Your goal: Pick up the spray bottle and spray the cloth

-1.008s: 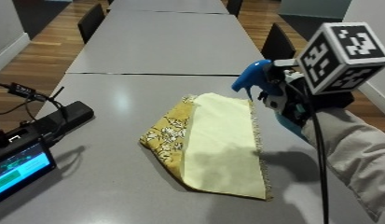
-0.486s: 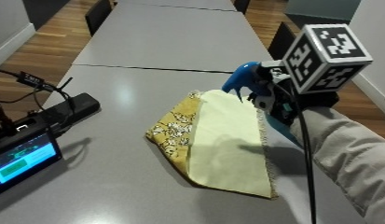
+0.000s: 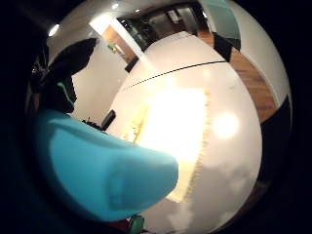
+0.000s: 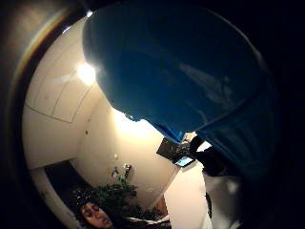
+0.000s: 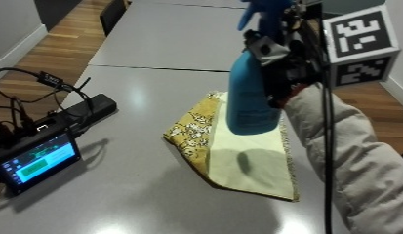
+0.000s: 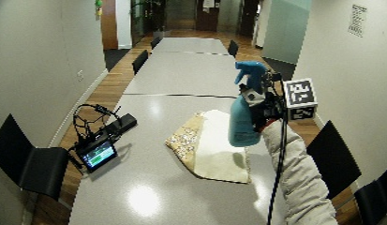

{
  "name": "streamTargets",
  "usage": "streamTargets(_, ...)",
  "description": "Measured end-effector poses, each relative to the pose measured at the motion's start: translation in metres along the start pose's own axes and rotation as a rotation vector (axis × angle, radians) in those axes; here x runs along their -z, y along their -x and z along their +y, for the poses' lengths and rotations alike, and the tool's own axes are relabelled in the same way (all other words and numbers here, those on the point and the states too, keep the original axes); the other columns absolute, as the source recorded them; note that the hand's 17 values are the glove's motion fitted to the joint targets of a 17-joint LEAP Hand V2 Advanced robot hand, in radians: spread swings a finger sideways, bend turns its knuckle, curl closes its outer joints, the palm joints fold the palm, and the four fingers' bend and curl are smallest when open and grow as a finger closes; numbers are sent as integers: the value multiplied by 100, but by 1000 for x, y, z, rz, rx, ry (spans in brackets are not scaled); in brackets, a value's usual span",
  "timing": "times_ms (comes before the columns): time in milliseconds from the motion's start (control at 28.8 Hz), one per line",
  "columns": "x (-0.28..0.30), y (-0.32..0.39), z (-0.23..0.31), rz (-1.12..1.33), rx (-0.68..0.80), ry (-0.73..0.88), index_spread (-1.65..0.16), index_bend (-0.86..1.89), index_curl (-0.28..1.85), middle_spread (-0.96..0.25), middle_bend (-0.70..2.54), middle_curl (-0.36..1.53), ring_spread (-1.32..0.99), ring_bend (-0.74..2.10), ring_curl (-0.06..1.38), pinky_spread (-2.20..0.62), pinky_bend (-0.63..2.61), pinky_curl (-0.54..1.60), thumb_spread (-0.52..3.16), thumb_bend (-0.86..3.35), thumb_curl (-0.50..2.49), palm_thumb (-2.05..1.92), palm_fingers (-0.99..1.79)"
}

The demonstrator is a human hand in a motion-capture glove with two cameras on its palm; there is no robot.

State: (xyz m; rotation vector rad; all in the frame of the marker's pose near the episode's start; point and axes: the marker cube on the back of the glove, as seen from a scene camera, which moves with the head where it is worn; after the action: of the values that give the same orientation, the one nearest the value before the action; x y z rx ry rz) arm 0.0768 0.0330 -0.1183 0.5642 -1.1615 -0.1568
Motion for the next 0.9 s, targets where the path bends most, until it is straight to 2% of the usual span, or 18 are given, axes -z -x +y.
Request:
streamTargets(139, -64, 48, 7, -123, 57, 83, -20, 31, 57, 0, 42, 50, -8, 44, 49, -10, 31, 48, 54, -2, 73, 98, 120)
streamTargets(382, -149, 43, 21, -158, 93, 187, -19, 31, 58, 0, 42, 51, -8, 43, 50, -10, 30, 48, 54, -2, 74, 99, 119)
streamTargets(764, -178, 6, 28, -146, 77, 82, -20, 30, 59, 0, 41, 52, -8, 40, 50, -10, 26, 49, 56, -2, 75, 100, 116)
streamTargets(903, -187, 3, 30, -121, 83, 108, -21, 26, 59, -1, 41, 52, -9, 39, 50, -11, 25, 49, 60, -3, 75, 99, 114)
